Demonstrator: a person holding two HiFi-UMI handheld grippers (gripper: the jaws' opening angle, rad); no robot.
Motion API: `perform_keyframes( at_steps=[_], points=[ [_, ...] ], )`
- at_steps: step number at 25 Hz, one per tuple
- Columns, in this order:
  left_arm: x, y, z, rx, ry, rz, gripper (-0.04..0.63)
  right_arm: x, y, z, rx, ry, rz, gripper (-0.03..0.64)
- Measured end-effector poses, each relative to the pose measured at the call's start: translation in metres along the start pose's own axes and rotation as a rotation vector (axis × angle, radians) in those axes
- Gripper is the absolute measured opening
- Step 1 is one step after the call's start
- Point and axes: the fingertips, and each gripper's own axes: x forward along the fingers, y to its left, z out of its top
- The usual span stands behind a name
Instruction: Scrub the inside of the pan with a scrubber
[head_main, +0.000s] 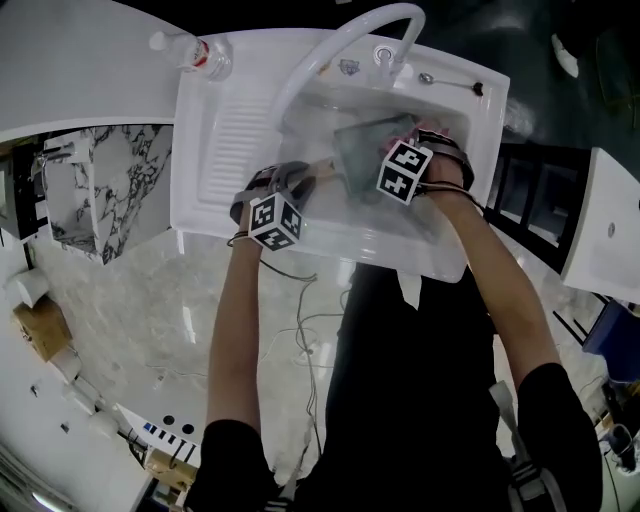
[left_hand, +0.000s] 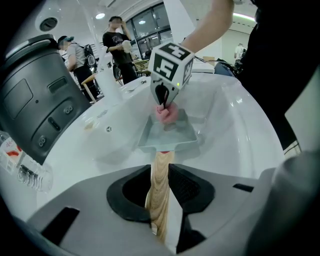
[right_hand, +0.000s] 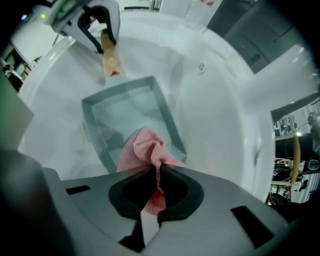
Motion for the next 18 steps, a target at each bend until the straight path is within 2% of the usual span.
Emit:
perform_keyframes(
  at_steps=[4,8,12,15,18],
  points=[
    [-0.004,0.000,0.000,-0.054,0.010,0.022,0.123,-0.062,-0.018,0.002,0.026,-0.201,-0.115,0.037],
    [-0.007,0.004,-0.001,-0.115,0.028,0.065,0.132,-0.112,-0.024,-0.006,0.023,-0.337,-0.205,0.038],
    [-0.015,0.013,0.006,-0.178,0.015,0.166,0.138,-0.152,-0.026,-0.015,0.057,-0.464,-0.240,0.038],
    [-0.034,0.012,0.030,-0.226,-0.021,0.252,0.138,-0.184,-0.029,-0.033,0.076,-0.540,-0.261,0.038],
    [-0.060,0.007,0.055,-0.307,-0.079,0.337,0.137,-0.206,-0.027,-0.048,0.100,-0.618,-0.269,0.038]
  ],
)
